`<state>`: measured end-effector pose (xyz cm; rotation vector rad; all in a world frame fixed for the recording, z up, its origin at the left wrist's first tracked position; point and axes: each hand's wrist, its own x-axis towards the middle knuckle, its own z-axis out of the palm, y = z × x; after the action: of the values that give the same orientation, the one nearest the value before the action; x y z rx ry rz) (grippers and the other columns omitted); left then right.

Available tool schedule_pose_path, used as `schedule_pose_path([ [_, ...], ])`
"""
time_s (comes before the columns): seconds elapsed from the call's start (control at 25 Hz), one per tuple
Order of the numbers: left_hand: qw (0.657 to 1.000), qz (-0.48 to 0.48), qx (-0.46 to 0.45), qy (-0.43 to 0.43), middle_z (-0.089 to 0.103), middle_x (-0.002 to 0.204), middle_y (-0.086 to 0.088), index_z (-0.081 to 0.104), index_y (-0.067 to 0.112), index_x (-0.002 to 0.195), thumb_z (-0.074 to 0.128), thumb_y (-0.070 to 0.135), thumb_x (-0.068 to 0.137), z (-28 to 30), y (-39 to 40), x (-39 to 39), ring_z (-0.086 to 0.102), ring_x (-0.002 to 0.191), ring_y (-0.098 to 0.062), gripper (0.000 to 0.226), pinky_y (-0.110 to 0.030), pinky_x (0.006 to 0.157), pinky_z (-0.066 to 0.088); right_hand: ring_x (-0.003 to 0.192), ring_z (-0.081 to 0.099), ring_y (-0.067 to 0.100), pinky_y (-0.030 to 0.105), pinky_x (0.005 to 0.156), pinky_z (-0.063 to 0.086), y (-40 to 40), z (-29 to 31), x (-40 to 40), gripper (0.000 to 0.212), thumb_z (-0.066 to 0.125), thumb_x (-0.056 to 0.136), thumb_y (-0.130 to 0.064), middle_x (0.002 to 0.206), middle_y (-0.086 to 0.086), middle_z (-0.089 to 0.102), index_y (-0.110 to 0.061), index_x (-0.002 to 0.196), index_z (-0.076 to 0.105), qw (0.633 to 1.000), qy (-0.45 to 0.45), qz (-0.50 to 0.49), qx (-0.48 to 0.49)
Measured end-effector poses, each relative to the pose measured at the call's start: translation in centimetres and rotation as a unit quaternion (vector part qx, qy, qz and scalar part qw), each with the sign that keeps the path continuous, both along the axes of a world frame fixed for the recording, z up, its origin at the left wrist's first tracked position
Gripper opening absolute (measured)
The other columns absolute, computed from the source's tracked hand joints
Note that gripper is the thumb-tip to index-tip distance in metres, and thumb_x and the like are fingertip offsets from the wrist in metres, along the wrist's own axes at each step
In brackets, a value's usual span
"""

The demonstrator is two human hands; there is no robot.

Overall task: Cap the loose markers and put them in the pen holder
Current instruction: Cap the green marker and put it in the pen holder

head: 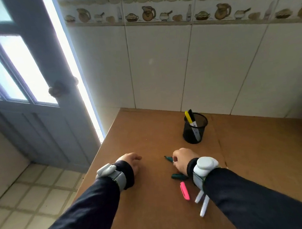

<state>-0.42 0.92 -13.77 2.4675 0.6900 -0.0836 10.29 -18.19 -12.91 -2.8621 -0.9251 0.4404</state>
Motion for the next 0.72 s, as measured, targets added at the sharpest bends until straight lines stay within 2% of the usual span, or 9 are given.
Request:
schedule_pose_path([
  [0.32,0.999,0.033,-0.03,-0.007,0.064,0.123,-0.003,0.067,0.022,0.112,0.054,0.012,0.084,-0.2,2.8,-2.2,0.059,0.115,-0.02,0.032,-0.025,0.099,0.044,0.11,0.058,0.032,0.033,0.087,0.046,1.7,-1.2,0.5,0.019,0.052,0.091,-0.019,0.12,0.013,0.06,-0.01,0.107,0.056,0.998,-0.013,-0.059,-0.016],
  [0.44,0.999,0.017,-0.039,-0.005,0.068,0.114,-0.001,0.069,0.022,0.107,0.056,0.015,0.082,0.4,2.1,-0.9,0.062,0.109,-0.018,0.028,-0.02,0.092,0.045,0.106,0.06,0.031,0.031,0.085,0.047,1.6,-0.4,1.0,0.011,0.054,0.09,-0.022,0.113,0.011,0.065,-0.013,0.096,0.059,0.998,0.003,-0.061,0.02],
  [0.56,0.996,-0.076,-0.036,0.011,0.067,0.1,0.002,0.07,0.025,0.104,0.059,0.019,0.081,1.2,-0.9,1.1,0.064,0.102,-0.017,0.027,-0.016,0.082,0.043,0.094,0.063,0.027,0.03,0.079,0.048,0.0,1.3,1.6,0.008,0.058,0.085,-0.024,0.093,0.005,0.066,-0.018,0.082,0.054,0.982,0.009,-0.108,0.155],
  [0.64,0.987,-0.156,-0.033,0.03,0.067,0.105,0.0,0.07,0.024,0.108,0.06,0.02,0.082,1.1,-3.7,2.5,0.063,0.104,-0.019,0.028,-0.016,0.081,0.042,0.088,0.062,0.025,0.031,0.078,0.048,-1.7,2.5,2.1,0.006,0.06,0.083,-0.023,0.085,0.001,0.063,-0.017,0.084,0.058,0.965,0.003,-0.137,0.226],
  [0.72,0.975,-0.219,-0.014,0.047,0.067,0.111,-0.002,0.069,0.024,0.109,0.062,0.023,0.081,0.9,-6.5,3.6,0.063,0.105,-0.02,0.029,-0.019,0.083,0.045,0.082,0.059,0.022,0.03,0.075,0.046,-4.2,3.2,2.3,0.006,0.061,0.084,-0.02,0.082,-0.001,0.06,-0.015,0.085,0.058,0.955,-0.004,-0.157,0.252],
])
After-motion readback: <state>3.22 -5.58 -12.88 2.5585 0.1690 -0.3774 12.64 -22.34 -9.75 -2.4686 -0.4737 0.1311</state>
